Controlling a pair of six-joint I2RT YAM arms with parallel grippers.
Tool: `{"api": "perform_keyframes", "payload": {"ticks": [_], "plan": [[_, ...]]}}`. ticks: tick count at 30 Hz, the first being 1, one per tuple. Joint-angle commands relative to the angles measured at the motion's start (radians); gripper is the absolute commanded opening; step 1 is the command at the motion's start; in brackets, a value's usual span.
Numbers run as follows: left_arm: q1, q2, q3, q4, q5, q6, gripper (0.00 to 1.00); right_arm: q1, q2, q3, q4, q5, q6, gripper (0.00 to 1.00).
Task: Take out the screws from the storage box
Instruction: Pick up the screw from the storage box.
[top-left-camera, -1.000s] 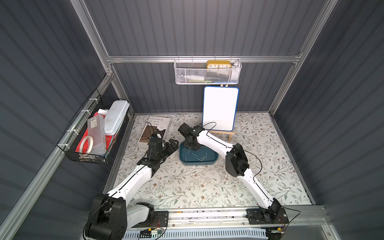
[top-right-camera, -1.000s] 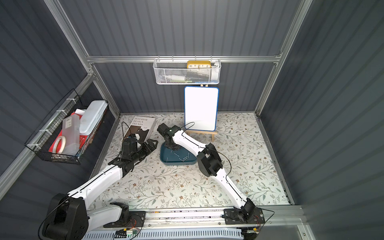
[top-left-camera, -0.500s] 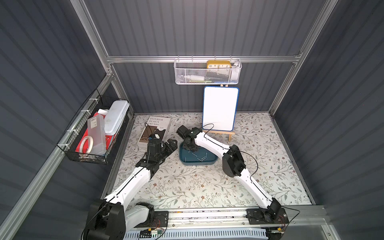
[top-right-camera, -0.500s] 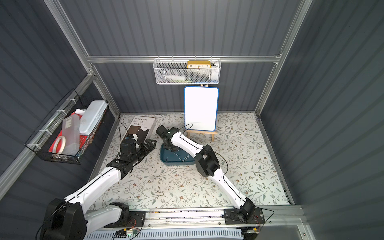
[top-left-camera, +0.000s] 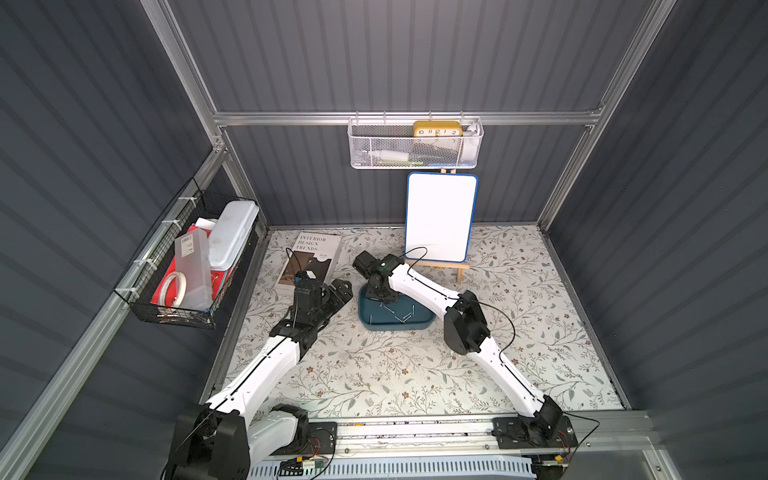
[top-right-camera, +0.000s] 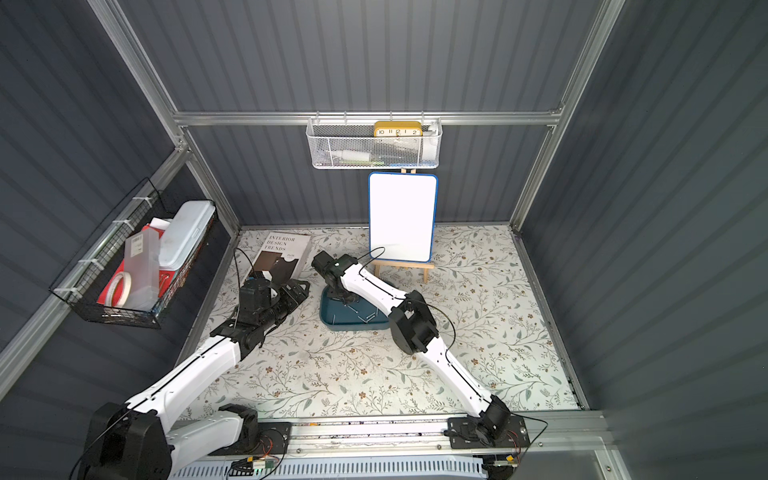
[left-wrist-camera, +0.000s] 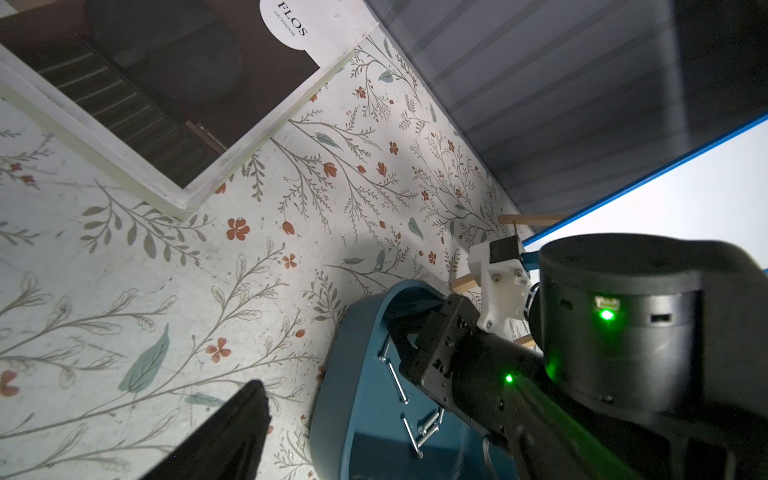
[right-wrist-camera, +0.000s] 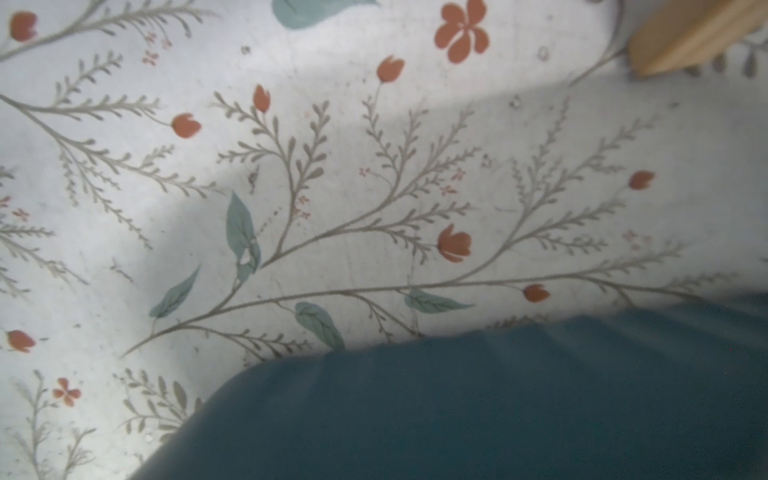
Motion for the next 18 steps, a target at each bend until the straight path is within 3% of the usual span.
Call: {"api": "perform_keyframes", "payload": {"ticks": [1,12,18], "plan": [[-0.001,-0.023,-0.009,-0.019,-0.012,-0.02,0.92,0.009,0.035,0.004,-0.126,0.019,-0.043,0.05],[-0.002,-0.009,-0.002,-0.011,0.018,-0.011,0.92,-0.044,-0.073,-0.169,-0.115,0.067,-0.141,0.03],[-0.002,0.014,0.0,0.008,0.036,-0.009,0.92,-0.065,-0.095,-0.183,-0.105,0.075,-0.175,0.04]]}}
